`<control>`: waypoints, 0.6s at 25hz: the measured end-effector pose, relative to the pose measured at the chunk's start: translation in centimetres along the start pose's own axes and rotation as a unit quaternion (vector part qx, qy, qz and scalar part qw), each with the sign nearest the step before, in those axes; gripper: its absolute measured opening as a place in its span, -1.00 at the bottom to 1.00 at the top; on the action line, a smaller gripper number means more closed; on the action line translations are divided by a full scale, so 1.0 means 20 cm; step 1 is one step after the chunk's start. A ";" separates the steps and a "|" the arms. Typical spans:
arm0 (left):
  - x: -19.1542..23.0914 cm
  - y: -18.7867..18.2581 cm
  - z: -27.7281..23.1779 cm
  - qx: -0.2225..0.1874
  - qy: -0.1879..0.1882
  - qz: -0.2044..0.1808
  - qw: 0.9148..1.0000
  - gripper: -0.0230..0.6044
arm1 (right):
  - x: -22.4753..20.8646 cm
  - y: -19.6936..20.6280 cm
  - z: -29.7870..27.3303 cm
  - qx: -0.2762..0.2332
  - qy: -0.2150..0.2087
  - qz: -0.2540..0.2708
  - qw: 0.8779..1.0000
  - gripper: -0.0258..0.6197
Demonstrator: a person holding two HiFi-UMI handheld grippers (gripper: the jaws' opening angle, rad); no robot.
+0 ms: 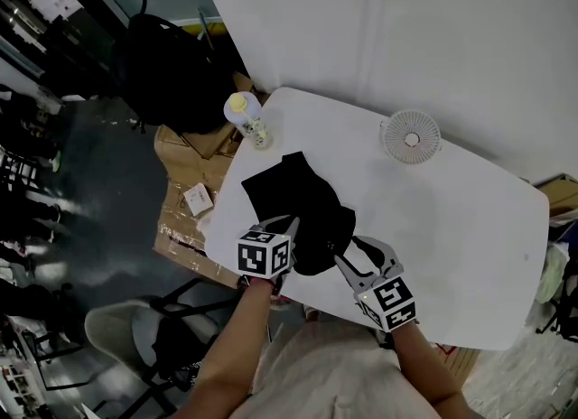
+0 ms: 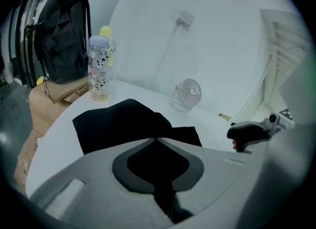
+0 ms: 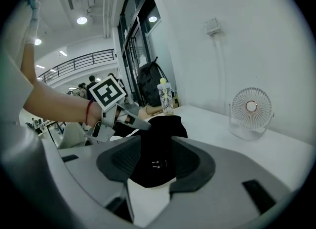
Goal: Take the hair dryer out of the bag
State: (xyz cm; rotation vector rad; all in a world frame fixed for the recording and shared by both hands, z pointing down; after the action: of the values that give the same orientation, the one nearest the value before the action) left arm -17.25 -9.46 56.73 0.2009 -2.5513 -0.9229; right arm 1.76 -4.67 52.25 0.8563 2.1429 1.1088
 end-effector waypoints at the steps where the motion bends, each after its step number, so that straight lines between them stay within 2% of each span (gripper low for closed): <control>1: 0.01 0.00 0.00 0.001 0.000 0.007 1.000 -0.87 | 0.00 0.01 -0.02 0.005 -0.001 0.002 1.000 -0.31; 9: 0.10 -0.03 -0.05 0.009 0.003 0.064 0.998 -0.87 | 0.01 0.08 -0.20 0.057 -0.002 0.017 0.998 -0.24; 15: 0.12 -0.06 -0.08 0.019 0.010 0.084 0.996 -0.87 | -0.02 0.15 -0.38 0.121 0.011 0.004 0.993 -0.17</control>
State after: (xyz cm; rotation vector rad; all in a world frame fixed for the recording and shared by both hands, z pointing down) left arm -18.70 -12.02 57.87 0.0060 -2.5232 -0.8035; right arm -2.56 -7.30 58.62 0.9627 2.3273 0.8770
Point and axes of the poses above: the fingertips, and each gripper's own axes: z backward along the fingers, x to its left, y out of its underside, the point moved 7 cm from there along z, backward along the fingers, and after that the axes turned 1 degree about -z, right-handed, at the moved point
